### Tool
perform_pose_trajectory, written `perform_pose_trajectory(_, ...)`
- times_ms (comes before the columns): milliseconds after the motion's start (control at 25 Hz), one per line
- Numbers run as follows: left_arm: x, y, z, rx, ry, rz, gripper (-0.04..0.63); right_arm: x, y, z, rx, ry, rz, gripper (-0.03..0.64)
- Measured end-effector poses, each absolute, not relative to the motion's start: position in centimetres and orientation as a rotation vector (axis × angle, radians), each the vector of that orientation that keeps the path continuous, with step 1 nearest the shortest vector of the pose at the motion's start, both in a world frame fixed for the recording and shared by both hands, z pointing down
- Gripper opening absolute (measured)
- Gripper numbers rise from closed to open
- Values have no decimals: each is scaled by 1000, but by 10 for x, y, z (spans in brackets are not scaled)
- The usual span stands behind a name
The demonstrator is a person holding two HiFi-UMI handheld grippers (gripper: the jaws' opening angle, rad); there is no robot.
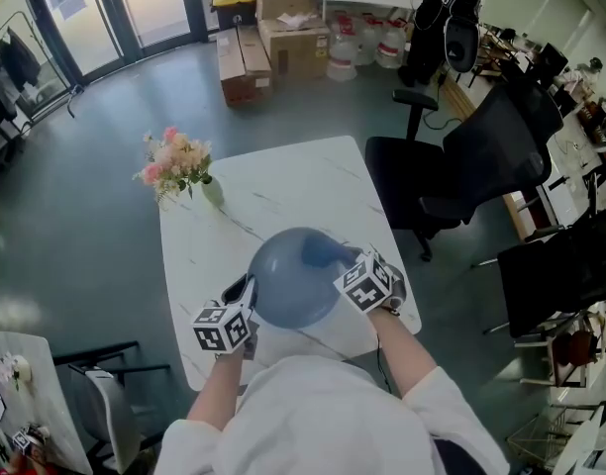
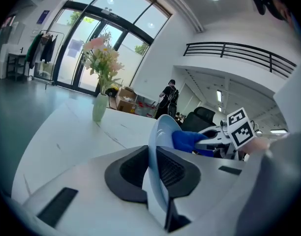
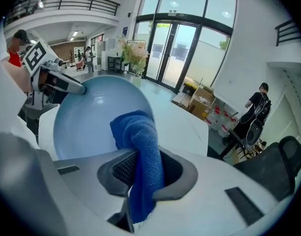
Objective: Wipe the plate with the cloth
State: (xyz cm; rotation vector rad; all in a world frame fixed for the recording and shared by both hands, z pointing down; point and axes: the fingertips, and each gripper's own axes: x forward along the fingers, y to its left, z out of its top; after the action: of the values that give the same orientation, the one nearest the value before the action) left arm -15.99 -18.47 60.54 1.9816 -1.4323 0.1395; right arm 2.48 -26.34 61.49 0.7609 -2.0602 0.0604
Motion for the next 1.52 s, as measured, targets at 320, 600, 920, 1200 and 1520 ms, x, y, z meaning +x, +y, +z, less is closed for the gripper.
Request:
perform_pose_trajectory(320, -151, -181, 624, 1902, -1369, 87, 43, -24, -255, 600, 710, -2225, 51, 92)
perform_pose_trajectory(600, -158, -188, 632, 1841, -1374, 28, 43, -23, -254, 592, 724, -2331, 99, 92)
perform_pose_trajectory(920, -172, -201, 655, 1731, -1388, -16, 43, -14, -246, 597, 790, -2405, 259, 92)
perform_pose_trajectory(1200, -183, -212, 681, 1616, -1410, -20, 43, -1, -238, 601, 838, -2430, 376, 92)
perform_pose_trajectory(1520, -190, -220, 703, 1534, -1428, -4, 43, 26, -237, 605, 915, -2419, 497, 92)
